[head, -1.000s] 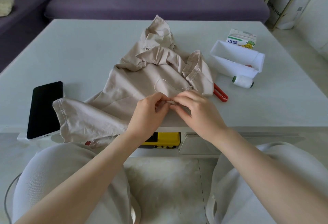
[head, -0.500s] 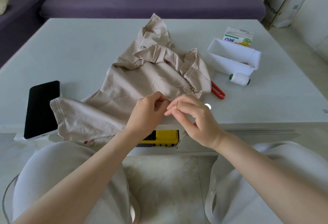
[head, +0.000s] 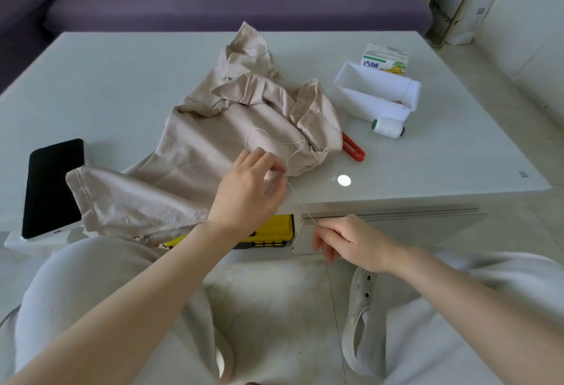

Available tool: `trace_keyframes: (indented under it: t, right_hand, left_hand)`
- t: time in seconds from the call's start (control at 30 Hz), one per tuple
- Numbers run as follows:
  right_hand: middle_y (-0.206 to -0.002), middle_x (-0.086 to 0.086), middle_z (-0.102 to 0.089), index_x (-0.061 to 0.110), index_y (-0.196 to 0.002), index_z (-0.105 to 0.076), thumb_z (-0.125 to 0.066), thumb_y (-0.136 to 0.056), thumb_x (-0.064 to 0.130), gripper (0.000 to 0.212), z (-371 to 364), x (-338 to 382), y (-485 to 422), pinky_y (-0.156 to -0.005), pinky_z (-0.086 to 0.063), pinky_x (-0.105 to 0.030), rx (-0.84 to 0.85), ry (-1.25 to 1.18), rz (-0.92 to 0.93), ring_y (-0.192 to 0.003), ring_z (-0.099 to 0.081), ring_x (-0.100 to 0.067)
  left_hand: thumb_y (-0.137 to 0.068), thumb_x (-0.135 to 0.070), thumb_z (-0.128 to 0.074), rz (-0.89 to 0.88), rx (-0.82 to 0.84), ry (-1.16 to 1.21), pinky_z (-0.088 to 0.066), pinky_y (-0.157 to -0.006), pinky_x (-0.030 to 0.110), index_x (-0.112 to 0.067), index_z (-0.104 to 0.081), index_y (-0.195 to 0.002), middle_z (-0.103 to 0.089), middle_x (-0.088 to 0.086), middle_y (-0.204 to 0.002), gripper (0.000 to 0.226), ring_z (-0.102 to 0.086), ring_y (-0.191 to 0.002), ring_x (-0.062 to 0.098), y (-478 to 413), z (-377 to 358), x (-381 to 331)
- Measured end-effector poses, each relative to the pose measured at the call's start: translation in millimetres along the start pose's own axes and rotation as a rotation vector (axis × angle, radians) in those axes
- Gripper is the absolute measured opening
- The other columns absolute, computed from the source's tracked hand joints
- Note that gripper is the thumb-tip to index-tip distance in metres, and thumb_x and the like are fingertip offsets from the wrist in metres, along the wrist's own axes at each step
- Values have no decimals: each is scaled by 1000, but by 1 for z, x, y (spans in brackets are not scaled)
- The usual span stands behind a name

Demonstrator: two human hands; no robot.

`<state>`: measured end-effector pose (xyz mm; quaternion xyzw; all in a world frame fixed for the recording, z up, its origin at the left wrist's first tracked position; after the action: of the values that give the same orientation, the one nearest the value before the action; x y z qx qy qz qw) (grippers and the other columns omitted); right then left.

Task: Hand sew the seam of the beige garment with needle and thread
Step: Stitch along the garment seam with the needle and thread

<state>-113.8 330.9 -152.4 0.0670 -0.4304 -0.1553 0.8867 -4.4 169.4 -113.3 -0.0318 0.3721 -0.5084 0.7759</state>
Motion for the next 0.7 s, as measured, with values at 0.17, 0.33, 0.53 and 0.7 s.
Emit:
trace_keyframes:
  t: [0.17,0.33,0.53,0.7]
  right_hand:
    - [-57,0,-62,11,-75,-60,-37,-100,12,34,12,-7,18,-58,-45,-24,-175,-263,-17,-56,-56,-13]
    - [-49,0,-51,10,-72,-57,-34,-101,10,37,30,-18,30,-54,-37,-19,-433,-397,-48,-49,-47,-12]
    - [-44,7,-43,13,-75,-57,-33,-101,16,35,36,-33,35,-64,-43,-35,-591,-278,-170,-49,-42,-12]
    - [-54,8,-55,16,-79,-59,-35,-100,16,32,37,-28,33,-54,-39,-28,-612,-222,-166,-46,-40,-7]
  left_hand:
    - [-84,-22,-50,-361,117,-149,-36,-80,28,-11,-65,-109,-64,-2,-102,31,-44,-89,18,15,-20,-17]
    - [-86,-18,-52,-622,205,-220,-40,-71,33,-12,-58,-69,-52,-1,-66,20,-45,-75,22,39,-39,-34]
    - [-91,-20,-51,-719,412,-174,-35,-69,26,-14,-56,-68,-51,-3,-65,24,-45,-67,18,67,-60,-38]
    - [-93,-20,-46,-590,446,-188,-30,-71,23,-16,-58,-74,-51,-3,-70,23,-46,-66,16,65,-65,-23]
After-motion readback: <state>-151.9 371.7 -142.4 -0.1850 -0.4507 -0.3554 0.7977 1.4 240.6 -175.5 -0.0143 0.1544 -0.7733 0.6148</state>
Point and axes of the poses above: each hand's wrist, its own y-axis away from the middle knuckle, its own z-axis out of the back of the hand, x = y × z, the point moved 2 cm from there along -y, towards the middle knuckle
